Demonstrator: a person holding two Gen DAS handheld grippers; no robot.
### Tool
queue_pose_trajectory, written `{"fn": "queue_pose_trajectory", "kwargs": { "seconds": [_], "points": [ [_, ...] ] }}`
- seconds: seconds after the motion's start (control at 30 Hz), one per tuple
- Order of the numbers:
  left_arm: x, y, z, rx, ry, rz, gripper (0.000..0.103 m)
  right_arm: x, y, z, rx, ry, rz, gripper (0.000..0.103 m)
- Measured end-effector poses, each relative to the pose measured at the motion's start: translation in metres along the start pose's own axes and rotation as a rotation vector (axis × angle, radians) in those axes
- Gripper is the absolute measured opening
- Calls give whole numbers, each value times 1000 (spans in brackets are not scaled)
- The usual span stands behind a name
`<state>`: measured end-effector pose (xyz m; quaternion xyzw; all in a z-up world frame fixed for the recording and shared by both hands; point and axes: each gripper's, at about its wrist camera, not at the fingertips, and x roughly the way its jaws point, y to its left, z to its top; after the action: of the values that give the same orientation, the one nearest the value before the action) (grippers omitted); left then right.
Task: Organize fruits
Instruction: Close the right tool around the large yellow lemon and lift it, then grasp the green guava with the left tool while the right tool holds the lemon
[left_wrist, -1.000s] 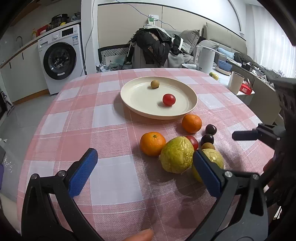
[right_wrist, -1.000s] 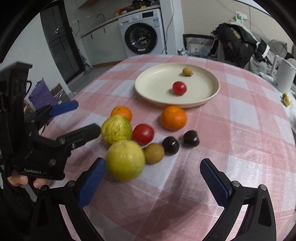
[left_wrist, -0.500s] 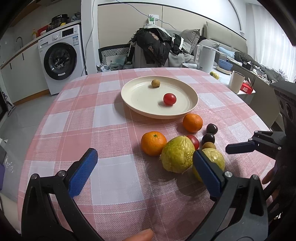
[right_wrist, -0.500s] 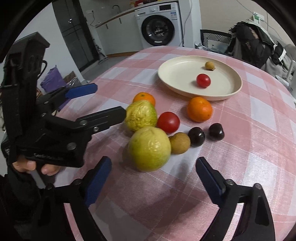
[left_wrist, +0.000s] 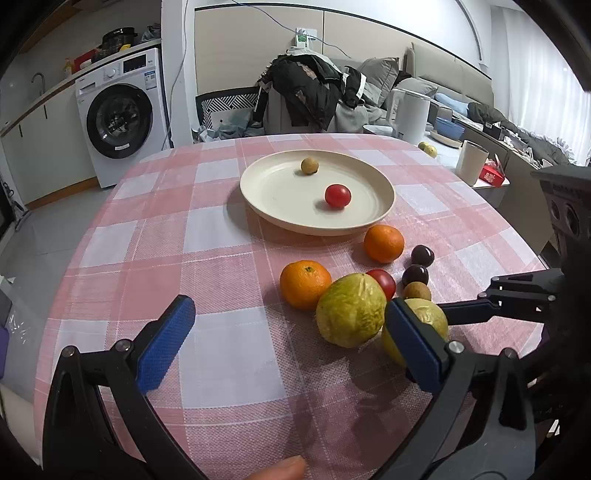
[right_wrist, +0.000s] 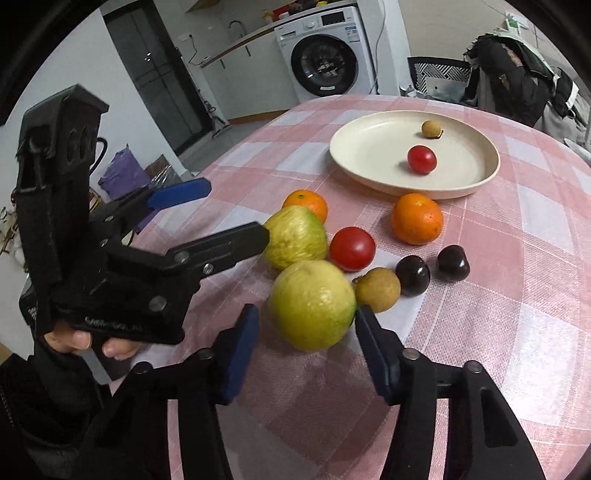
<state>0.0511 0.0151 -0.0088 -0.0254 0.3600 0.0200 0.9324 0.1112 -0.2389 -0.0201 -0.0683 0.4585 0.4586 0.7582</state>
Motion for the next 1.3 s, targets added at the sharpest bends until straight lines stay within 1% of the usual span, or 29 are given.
{"fn": "queue_pose_trajectory", "kwargs": {
  "seconds": [0.07, 0.33, 0.43, 0.57, 0.6, 0.63, 0.77, 0.83, 1.03, 1.13, 1.2, 1.3],
  "points": [
    [1, -1, 0, 0, 2, -1, 102, 3, -1, 2, 0, -6, -14, 52],
    [1, -1, -1, -1, 2, 0, 102, 4, 3, 2, -37, -25, -44, 50],
    [0, 1, -1, -10, 0, -1, 102, -6, 4, 4, -49, -68, -37, 50],
    [0, 5, -1, -27, -3, -1, 102, -28, -3, 8, -42, -145, -60, 50],
    [0, 5, -1, -33, -5, -4, 102, -35, -7, 9, -42, -178, -85, 50],
    [0, 6, 0, -36, -4, -7, 102, -38, -9, 10, -35, -188, -106, 50],
    [5, 4, -2, -27, 25, -17, 102, -46, -23, 12, 7, -221, -121, 50],
    [9, 2, -4, -19, 44, -18, 102, -49, -27, 13, 15, -235, -142, 50],
    [20, -4, -7, 2, 102, -41, 102, -53, -28, 12, 22, -248, -142, 50],
    [23, -7, -9, 22, 124, -56, 96, -52, -29, 11, 28, -247, -144, 50],
    [26, -10, -10, 40, 147, -63, 86, -51, -30, 12, 32, -247, -146, 50],
    [30, -12, -12, 66, 185, -62, 79, -51, -30, 11, 32, -247, -146, 50]
  ]
}}
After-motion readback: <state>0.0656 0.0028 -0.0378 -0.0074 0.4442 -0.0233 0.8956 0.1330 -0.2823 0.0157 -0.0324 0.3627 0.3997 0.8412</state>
